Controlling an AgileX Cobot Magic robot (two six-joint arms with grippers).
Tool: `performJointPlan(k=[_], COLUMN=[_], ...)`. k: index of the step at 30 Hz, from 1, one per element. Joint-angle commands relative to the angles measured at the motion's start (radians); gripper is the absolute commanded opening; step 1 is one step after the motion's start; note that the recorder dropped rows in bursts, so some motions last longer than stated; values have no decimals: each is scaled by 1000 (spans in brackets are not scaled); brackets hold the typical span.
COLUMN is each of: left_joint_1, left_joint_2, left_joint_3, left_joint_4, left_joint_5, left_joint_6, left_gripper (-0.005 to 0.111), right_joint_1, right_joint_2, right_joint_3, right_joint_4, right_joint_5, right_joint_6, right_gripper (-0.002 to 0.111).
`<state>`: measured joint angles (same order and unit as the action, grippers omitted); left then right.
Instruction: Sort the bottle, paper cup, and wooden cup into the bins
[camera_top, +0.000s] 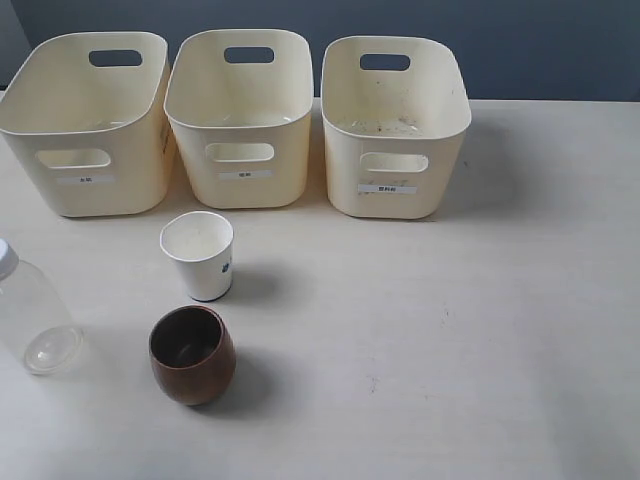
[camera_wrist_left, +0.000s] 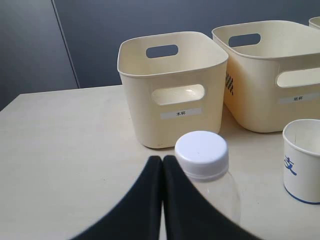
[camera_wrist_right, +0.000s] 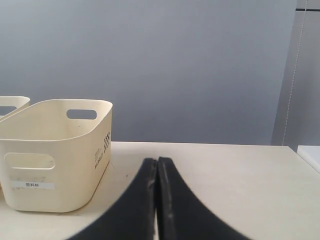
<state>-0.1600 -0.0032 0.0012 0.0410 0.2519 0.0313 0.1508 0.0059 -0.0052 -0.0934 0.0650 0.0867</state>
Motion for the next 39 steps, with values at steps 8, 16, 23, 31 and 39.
performJointPlan(k=[8,16,23,31,39], left_joint_1=[-3,-3,-3,-3,-3], left_joint_2=[3,3,3,3,3], left_joint_3=[-1,-1,-1,-1,-1], left_joint_4=[2,2,2,2,2], left_joint_5=[-13,-13,-13,-13,-13], left_joint_6=[-3,-3,-3,-3,-3], left_gripper=[0,0,0,0,0], right_joint_1=[3,3,3,3,162], right_joint_2=[-6,-6,-6,91,546], right_joint_3=[5,5,5,-183,-535], right_joint_4=[-1,268,306,338,568], right_joint_5=[-19,-55,-78,1,211], right_joint_6=[-3,3,3,39,-464], right_gripper=[-1,-1,-1,-1,-1])
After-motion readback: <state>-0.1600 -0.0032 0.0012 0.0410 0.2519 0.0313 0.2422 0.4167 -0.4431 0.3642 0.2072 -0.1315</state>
